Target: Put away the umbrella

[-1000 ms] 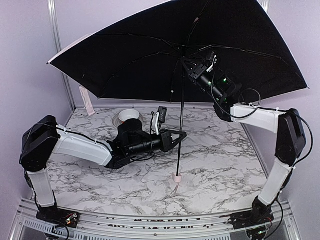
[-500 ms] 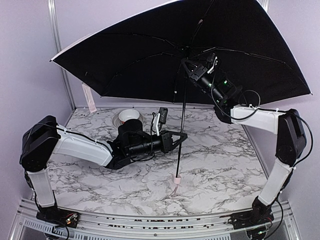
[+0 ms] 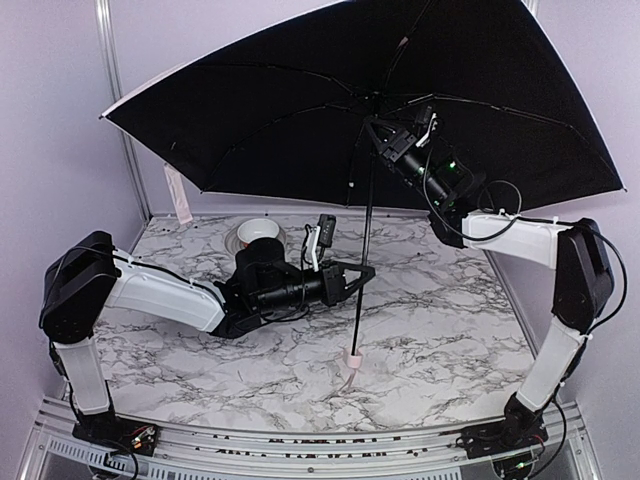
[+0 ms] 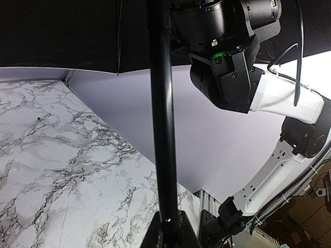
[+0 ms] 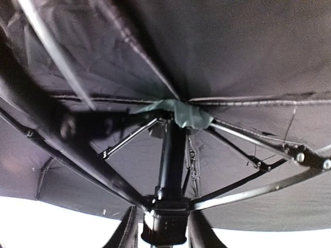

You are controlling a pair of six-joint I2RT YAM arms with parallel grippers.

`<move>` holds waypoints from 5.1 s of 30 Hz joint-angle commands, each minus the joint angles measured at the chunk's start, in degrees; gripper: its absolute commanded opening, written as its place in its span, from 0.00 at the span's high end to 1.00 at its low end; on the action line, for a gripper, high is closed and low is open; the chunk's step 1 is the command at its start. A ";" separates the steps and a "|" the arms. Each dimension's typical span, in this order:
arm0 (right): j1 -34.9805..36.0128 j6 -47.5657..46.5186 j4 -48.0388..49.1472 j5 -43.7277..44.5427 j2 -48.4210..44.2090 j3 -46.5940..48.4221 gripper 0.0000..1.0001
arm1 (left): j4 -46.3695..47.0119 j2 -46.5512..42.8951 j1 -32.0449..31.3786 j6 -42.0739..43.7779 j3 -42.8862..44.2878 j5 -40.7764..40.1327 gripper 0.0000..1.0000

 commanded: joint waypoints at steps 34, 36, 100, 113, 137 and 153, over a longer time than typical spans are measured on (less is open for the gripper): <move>0.37 0.73 7.72 0.17 1.17 1.75 0.66 | 10.44 -1.94 0.06 0.45 0.56 0.82 1.00; 0.40 0.67 7.75 0.21 0.92 1.22 0.64 | 10.44 -1.90 0.08 0.46 0.56 0.81 1.00; 0.39 -0.67 6.88 -0.96 -0.01 -0.21 0.97 | 12.43 -1.55 0.77 -1.55 2.36 3.16 1.00; 0.41 -0.86 6.74 -0.80 0.15 0.24 0.75 | 12.46 -1.52 0.77 -1.39 2.37 3.71 1.00; 0.26 -9.40 9.16 -3.98 -3.14 -2.60 0.98 | 15.02 -1.38 0.79 -2.59 2.28 6.58 1.00; -1.33 -9.82 17.67 -11.25 -2.94 -8.77 0.52 | 17.22 -0.33 0.64 -3.44 1.57 4.85 1.00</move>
